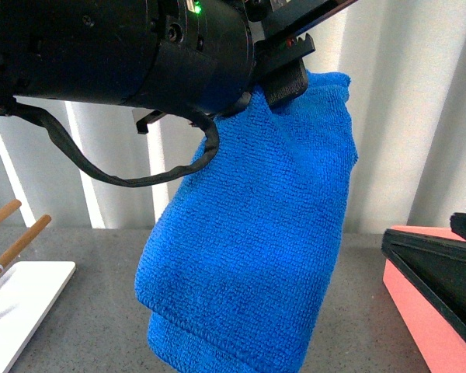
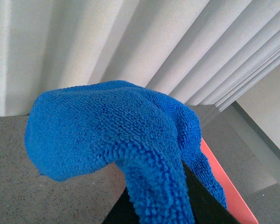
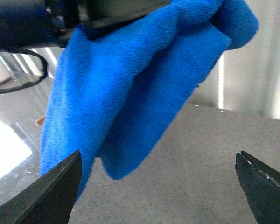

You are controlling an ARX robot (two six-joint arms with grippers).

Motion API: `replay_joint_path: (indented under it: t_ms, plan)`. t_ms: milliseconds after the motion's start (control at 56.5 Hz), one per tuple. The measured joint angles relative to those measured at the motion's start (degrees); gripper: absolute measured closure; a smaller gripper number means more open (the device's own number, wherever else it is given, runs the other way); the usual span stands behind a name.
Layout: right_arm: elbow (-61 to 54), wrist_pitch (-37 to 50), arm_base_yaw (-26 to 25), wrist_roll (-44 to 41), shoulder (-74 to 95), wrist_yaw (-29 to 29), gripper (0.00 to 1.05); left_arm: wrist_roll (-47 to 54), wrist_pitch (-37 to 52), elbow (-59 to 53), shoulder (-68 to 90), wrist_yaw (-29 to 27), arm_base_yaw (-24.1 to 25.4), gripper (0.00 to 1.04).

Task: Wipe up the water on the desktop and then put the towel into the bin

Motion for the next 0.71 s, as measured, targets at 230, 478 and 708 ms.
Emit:
replay_joint_path:
  t_ms: [230,478,708]
  plan:
    - [1.6,3.5,2.91,4.42,2.99,0.85,0.07,0.0,0.0,0.0,0.0,-0.02,0.0,1.0]
    - [6.99,7.41,5.9,5.35,13.66,5.09,0.07,-0.02,0.0,0.0,0.0,-0.02,0.0,1.0]
    - [12.11,12.59,9.97,5.88,22.34,2.71,0.07,-0.04,0.0,0.0,0.0,-0.04,0.0,1.0]
